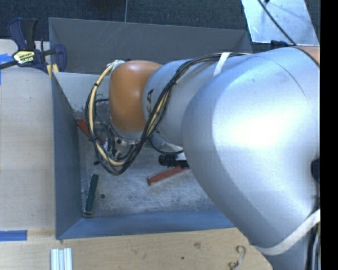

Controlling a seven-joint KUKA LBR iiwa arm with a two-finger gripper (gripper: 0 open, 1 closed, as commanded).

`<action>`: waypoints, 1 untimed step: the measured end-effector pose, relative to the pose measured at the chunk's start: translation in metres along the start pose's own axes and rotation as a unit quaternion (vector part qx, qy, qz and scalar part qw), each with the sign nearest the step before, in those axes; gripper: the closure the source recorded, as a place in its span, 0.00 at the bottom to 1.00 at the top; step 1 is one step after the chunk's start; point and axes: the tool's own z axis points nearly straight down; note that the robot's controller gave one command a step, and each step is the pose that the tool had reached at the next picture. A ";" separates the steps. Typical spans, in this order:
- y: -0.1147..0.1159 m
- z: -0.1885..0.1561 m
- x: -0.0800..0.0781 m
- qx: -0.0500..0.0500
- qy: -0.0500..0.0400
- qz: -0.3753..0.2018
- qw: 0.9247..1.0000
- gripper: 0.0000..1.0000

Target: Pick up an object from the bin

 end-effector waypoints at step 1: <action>0.001 -0.089 -0.002 -0.004 -0.003 -0.001 1.000 1.00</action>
Offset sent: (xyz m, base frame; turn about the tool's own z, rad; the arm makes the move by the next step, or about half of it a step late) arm -0.0001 0.0000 0.0835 0.0000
